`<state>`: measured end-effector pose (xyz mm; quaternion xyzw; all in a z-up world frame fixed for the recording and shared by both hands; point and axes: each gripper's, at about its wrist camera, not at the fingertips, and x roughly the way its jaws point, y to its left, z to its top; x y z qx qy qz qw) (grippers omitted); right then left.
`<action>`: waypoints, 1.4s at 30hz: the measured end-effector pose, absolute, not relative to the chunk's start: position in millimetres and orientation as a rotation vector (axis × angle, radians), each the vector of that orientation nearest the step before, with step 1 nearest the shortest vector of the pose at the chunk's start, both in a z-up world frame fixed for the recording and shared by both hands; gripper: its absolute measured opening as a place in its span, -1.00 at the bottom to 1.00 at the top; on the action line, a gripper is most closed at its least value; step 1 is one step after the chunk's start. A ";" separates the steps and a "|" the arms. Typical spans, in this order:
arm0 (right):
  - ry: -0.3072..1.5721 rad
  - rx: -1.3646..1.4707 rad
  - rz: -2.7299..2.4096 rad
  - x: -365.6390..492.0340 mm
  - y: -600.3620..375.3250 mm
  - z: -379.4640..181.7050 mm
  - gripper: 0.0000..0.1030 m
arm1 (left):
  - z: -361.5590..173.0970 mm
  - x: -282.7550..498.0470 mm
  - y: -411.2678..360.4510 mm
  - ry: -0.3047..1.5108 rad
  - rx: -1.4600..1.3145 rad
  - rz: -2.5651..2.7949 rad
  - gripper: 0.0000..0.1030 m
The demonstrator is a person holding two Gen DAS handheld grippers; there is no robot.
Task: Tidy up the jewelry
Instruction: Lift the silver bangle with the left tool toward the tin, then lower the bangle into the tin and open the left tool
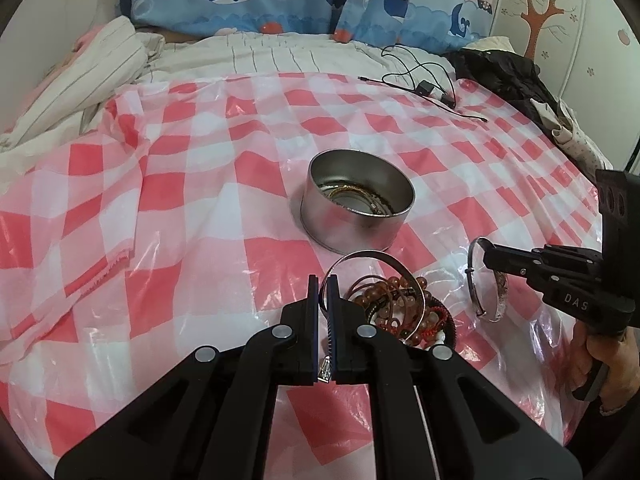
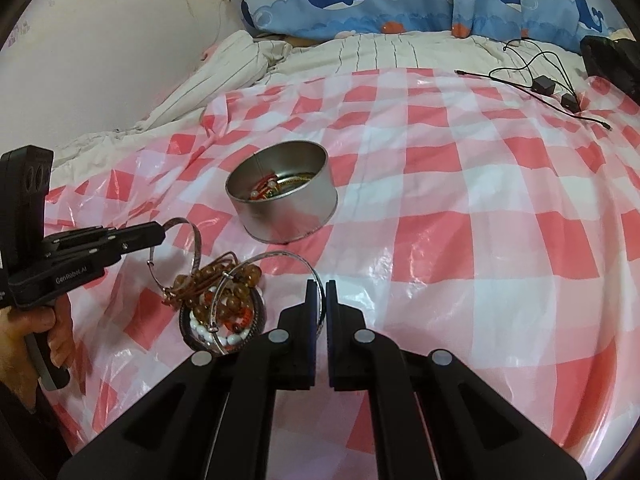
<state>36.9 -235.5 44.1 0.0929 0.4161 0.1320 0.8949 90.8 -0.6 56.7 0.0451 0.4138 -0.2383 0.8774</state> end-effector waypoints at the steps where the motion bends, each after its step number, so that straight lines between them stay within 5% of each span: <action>1: 0.861 0.193 0.276 37.9 -234.7 45.0 -0.91 | 58.3 90.9 -2.5 0.857 0.100 -0.498 -0.94; 25: 0.758 0.125 0.247 88.6 -233.2 85.8 -0.91 | 87.4 151.4 -37.2 0.797 0.048 -0.523 -0.94; 42: 0.789 0.045 0.242 141.7 -210.5 72.1 -0.91 | 55.8 199.1 -58.7 0.875 0.052 -0.537 -0.91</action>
